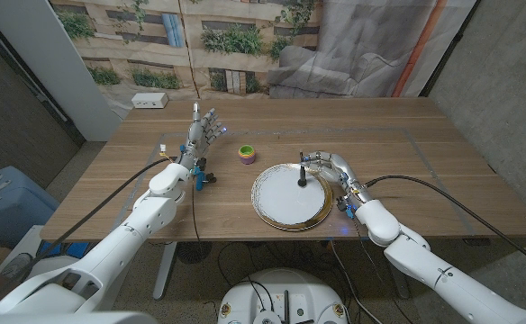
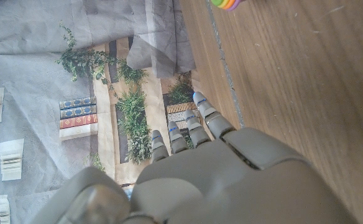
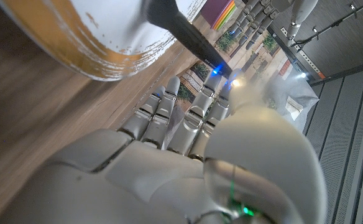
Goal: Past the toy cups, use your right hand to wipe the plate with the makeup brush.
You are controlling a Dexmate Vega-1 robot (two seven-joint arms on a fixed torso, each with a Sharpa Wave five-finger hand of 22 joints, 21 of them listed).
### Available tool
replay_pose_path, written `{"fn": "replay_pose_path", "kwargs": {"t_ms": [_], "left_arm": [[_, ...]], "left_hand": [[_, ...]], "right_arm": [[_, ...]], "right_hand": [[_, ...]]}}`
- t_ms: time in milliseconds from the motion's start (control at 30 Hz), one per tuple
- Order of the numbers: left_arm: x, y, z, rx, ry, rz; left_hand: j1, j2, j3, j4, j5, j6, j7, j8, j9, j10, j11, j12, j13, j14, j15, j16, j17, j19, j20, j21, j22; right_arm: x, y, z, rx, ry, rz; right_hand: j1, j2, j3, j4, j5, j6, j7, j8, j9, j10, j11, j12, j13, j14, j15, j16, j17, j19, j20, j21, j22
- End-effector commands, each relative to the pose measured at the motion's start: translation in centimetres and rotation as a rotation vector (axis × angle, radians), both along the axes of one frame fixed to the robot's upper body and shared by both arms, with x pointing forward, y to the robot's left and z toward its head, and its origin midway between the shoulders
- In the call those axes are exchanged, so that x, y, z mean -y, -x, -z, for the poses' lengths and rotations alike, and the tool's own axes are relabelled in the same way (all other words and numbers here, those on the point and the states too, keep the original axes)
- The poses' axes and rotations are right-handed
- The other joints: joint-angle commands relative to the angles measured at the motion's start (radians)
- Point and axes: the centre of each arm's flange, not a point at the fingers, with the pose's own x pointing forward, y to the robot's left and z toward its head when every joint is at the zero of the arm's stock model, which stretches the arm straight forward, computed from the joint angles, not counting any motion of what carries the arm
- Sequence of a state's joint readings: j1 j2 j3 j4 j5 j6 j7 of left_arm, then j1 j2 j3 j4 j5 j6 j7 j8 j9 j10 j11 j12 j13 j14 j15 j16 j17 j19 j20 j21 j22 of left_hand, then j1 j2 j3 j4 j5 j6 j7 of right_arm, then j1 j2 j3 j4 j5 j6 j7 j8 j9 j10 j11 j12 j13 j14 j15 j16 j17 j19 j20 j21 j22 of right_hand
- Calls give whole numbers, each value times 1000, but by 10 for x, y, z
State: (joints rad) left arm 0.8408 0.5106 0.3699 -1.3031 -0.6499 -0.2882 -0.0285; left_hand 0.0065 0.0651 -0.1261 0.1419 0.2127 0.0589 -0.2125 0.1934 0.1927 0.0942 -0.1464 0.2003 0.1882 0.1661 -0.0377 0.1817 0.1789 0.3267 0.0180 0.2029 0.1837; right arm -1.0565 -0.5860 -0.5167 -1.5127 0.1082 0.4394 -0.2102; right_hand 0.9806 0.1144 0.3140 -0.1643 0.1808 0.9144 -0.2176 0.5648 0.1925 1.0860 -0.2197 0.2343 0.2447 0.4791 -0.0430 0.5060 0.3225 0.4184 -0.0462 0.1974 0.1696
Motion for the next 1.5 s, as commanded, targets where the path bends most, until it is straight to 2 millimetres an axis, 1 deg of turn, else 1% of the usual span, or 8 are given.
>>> {"fn": "replay_pose_path", "kwargs": {"t_ms": [33,500,733,1500], "left_arm": [[0,0,0,0,0,0],[0,0,0,0,0,0],[0,0,0,0,0,0],[0,0,0,0,0,0]], "left_hand": [[-1,15,-2,7,4,-2,-8,4,2,0,-12,7,3,8,-13,3,2,8,-1,7,5],[-1,15,-2,7,4,-2,-8,4,2,0,-10,7,3,8,-14,3,2,8,0,7,5],[-1,15,-1,7,4,-2,-8,4,2,1,-12,8,3,7,-13,3,2,8,0,7,5],[-1,15,-1,7,4,-2,-8,3,2,0,-11,7,3,7,-13,3,2,8,0,7,5]], "right_arm": [[2,1,-1,1,25,4],[-16,-9,0,-18,49,-43],[-23,-9,-2,-7,54,-64],[-36,-16,-6,-4,46,-98]], "right_hand": [[11,4,-4,3,7,7,-1,1,6,2,-1,4,1,-1,-161,-1,5,-5,-30,1,5],[10,5,-4,4,7,7,-1,0,6,1,-1,2,0,-1,-160,-3,5,-7,-29,1,5],[9,5,-5,4,7,7,-1,-1,6,1,-1,1,1,-2,-159,-4,4,-8,-29,1,5],[8,5,-7,4,8,7,-1,-4,5,1,-1,-1,1,-1,-160,-5,5,-9,-28,1,5]]}}
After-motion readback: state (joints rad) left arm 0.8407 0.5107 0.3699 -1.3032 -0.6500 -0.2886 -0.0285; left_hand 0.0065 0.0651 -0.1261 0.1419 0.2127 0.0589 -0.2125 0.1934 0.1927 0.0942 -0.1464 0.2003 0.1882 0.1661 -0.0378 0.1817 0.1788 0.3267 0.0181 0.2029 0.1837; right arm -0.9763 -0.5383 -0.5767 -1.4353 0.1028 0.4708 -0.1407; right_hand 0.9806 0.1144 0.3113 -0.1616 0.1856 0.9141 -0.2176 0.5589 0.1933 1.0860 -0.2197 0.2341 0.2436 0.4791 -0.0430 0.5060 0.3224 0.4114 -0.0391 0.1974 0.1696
